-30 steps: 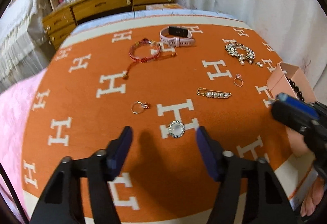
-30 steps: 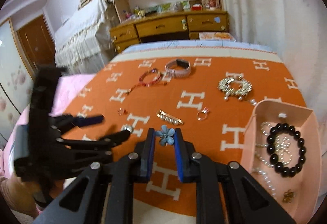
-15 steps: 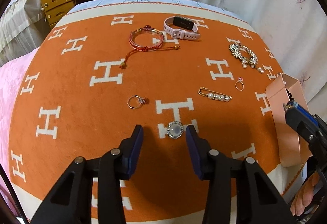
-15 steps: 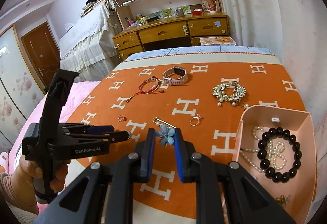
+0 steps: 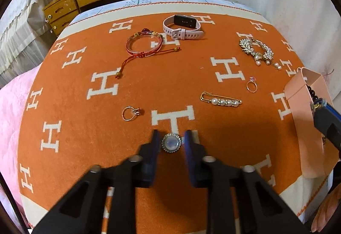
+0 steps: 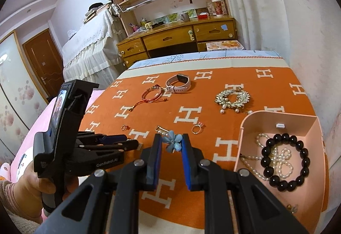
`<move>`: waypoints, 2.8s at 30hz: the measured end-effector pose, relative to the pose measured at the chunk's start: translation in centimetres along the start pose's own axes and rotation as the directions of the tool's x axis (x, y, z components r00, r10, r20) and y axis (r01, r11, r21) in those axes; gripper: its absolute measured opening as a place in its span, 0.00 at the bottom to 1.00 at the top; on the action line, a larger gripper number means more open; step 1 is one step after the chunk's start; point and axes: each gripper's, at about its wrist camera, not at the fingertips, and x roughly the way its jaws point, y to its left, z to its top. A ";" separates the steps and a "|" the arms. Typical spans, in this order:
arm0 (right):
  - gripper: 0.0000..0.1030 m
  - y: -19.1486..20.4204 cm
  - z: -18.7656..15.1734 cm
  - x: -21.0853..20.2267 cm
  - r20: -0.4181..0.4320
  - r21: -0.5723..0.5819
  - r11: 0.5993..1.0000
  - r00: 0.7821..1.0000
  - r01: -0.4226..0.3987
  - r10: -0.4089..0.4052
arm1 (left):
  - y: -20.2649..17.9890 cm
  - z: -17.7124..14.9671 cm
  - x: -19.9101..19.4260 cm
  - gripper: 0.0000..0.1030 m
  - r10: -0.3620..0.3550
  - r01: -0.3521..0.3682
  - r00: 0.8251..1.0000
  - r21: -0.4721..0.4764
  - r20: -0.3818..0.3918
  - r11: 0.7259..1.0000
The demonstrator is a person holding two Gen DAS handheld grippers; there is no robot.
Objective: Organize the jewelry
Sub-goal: 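Grasp the round silver pendant with the left tool, then carry the pendant and flower brooch into the pink box and open both tools, then move the left tool toward the white smartwatch while the right tool approaches the silver leaf brooch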
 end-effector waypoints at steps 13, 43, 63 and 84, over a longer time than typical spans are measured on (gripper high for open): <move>0.17 -0.6 0.2 -1.8 0.045 0.009 1.000 0.999 0.000 0.000 | -0.6 -0.1 -4.1 0.16 -0.076 0.076 0.991 0.009 0.106 0.997; 0.18 -7.9 -4.6 -10.1 -0.015 0.139 0.945 0.955 0.296 -0.297 | -19.0 -1.1 -7.2 0.16 -0.405 0.356 0.911 0.338 0.083 0.871; 0.19 -8.6 -5.4 -9.5 -0.043 0.155 0.935 0.948 0.319 -0.316 | -16.7 -3.1 -7.2 0.88 -0.253 0.196 0.952 0.293 0.171 0.936; 0.19 -6.8 -3.6 -8.1 -0.059 0.126 0.957 0.965 0.261 -0.256 | -12.2 -2.6 -8.1 0.88 -0.162 0.114 0.961 0.212 0.223 0.971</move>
